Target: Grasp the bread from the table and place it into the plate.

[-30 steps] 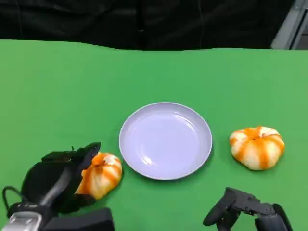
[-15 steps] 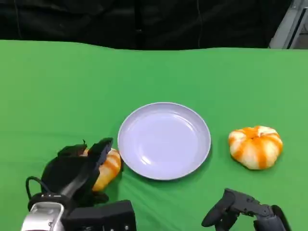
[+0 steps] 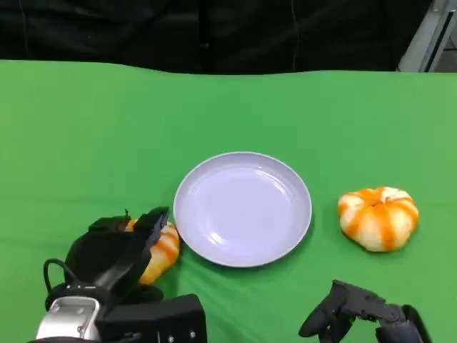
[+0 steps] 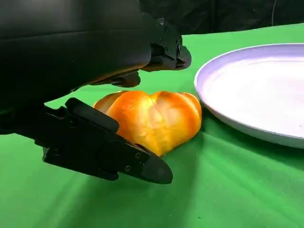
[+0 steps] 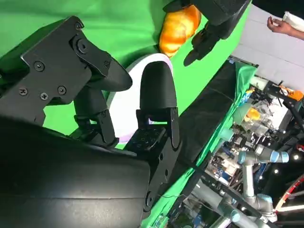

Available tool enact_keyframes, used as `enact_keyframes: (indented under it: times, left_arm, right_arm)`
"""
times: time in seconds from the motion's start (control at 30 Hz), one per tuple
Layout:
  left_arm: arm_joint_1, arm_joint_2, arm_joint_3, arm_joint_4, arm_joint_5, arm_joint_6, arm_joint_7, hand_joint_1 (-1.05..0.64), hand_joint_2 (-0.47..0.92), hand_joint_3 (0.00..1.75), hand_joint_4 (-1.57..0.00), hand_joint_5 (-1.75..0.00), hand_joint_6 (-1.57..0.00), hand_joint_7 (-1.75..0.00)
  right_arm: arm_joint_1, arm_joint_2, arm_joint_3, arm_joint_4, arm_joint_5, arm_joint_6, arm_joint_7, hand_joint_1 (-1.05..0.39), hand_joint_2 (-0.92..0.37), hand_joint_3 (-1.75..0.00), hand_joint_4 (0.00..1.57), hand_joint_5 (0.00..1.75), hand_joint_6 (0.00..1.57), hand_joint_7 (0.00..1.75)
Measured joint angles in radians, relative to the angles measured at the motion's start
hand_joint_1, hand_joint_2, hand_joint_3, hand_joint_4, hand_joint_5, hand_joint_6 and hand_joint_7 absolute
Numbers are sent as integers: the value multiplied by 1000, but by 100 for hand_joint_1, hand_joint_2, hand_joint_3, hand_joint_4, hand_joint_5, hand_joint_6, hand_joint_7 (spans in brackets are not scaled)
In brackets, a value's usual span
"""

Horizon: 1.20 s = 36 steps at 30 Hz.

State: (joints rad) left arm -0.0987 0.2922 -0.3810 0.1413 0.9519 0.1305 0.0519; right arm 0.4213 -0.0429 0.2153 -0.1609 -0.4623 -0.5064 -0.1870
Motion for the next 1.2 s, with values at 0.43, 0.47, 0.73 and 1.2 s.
enact_keyframes:
  times: [0.43, 0.47, 0.73, 1.2]
  left_arm:
    - [16, 19, -8, -117, -30, 96, -179, -19, 92, 16, -69, -130, -91, -11]
    - [27, 23, 4, -135, -48, 84, -174, -17, 92, 18, -71, -136, -96, -12]
    - [111, 50, 60, -146, -131, -52, -22, -13, 60, 77, -85, -174, -80, -142]
    - [195, 74, 120, -89, -163, -256, 226, -14, 47, 116, -85, -175, -84, -133]
  right_arm:
    - [-3, 0, 3, 0, -1, 3, -2, -7, -39, -123, 81, 151, 85, 116]
    - [-3, 0, 3, 0, -1, 3, -2, -7, -39, -123, 81, 150, 85, 116]
    - [-14, 0, 3, 0, 0, 6, -2, -8, -38, -123, 81, 151, 85, 115]
    - [-35, 0, 2, 20, -2, 16, -3, -9, -38, -122, 82, 151, 86, 113]
